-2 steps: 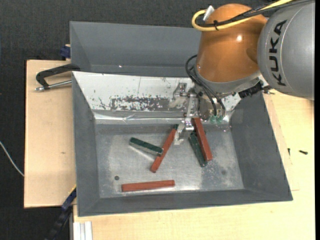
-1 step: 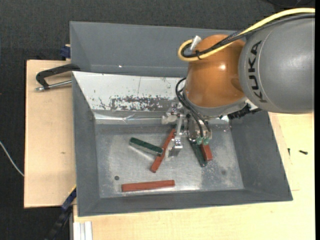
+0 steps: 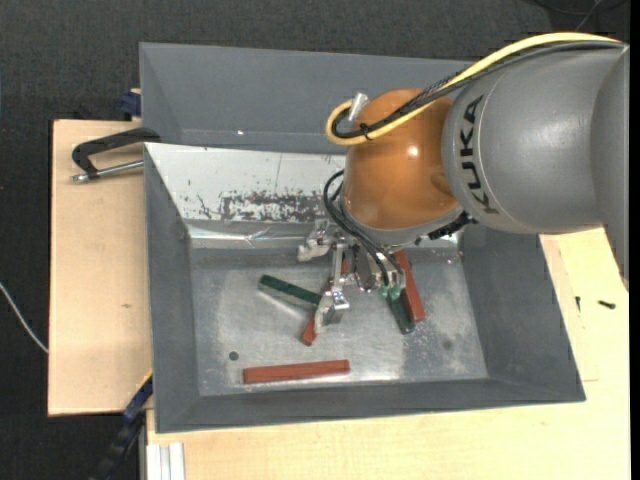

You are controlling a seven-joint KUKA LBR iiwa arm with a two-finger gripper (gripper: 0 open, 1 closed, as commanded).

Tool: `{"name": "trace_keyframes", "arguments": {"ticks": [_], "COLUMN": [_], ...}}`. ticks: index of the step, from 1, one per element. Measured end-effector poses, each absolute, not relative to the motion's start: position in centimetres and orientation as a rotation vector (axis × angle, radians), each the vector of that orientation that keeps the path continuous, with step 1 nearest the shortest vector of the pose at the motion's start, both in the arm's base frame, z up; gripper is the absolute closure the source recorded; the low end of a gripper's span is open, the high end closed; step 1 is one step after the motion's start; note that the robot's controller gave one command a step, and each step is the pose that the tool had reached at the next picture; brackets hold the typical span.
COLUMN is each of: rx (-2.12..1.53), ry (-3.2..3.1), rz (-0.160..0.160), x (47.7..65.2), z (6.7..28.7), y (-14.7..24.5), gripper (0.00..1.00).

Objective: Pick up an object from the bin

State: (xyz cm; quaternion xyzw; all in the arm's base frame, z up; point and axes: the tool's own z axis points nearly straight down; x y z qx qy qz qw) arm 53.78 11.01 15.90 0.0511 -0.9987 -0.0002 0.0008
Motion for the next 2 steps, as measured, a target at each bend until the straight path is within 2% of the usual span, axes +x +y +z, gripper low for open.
{"name": "trace_keyframes", "arguments": {"ticks": [1,2], "rx": [0.05,0.049], "ry": [-3.14,-3.139], "rz": [-0.005,-0.005], "x": [52.97,52.95], "z": [7.73,7.73], "y": [10.27,10.27], "gripper": [1.0,1.0]}}
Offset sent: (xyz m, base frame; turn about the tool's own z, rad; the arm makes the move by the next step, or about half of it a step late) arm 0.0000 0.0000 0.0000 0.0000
